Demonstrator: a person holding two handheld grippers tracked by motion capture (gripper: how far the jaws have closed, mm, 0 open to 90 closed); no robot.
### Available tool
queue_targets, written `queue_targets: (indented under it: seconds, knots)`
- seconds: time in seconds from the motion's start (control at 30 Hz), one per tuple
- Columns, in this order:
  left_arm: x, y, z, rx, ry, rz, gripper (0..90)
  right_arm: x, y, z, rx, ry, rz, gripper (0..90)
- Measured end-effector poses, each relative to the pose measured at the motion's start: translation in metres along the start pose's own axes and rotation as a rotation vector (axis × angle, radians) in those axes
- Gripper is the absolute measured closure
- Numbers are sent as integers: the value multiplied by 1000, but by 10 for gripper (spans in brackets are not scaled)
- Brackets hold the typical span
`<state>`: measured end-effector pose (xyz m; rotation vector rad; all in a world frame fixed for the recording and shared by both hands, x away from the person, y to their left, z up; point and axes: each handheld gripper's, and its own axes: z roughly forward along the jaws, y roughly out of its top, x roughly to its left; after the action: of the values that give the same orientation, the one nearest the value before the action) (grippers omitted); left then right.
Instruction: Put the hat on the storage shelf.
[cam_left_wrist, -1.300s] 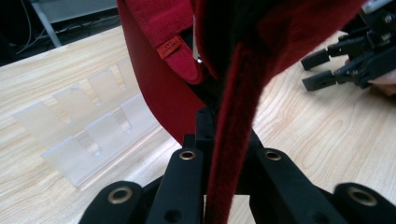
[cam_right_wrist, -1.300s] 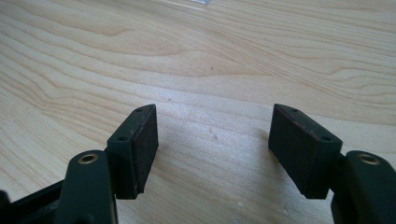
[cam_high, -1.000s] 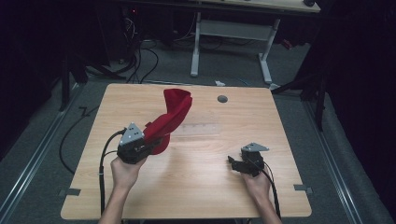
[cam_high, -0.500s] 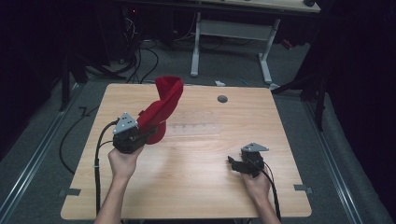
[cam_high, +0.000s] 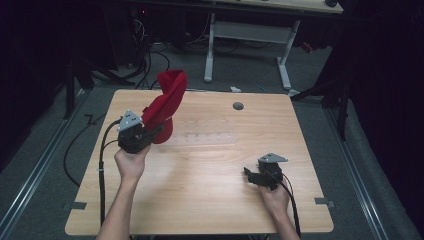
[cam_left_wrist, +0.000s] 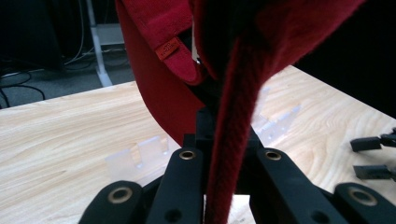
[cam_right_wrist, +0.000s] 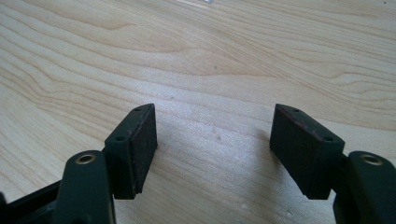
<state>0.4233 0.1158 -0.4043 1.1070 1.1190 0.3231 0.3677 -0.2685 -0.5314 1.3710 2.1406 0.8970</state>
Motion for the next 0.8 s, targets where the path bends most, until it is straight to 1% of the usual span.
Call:
queue_targets:
  seconds: [0.13,0.27,0.3,0.37,0.4,0.57,0.63,0.8]
  knots:
    - [7,3,9,-15,21,-1,850,0,0,0,0,1,-1,320]
    - [14,3,15,-21,42,-1,851,0,0,0,1,1,0,319]
    - [14,3,15,-21,42,-1,851,0,0,0,1,1,0,319]
    - [17,2,17,-19,55,3,851,0,0,0,0,1,0,319]
    - [20,0,19,-17,65,12,850,0,0,0,0,1,0,319]
    - [24,-2,24,-15,81,11,850,0,0,0,1,2,-1,317]
    - [27,-5,27,-13,96,13,851,0,0,0,1,2,-2,317]
    - [31,-6,29,-12,112,15,851,0,0,0,1,2,-1,317]
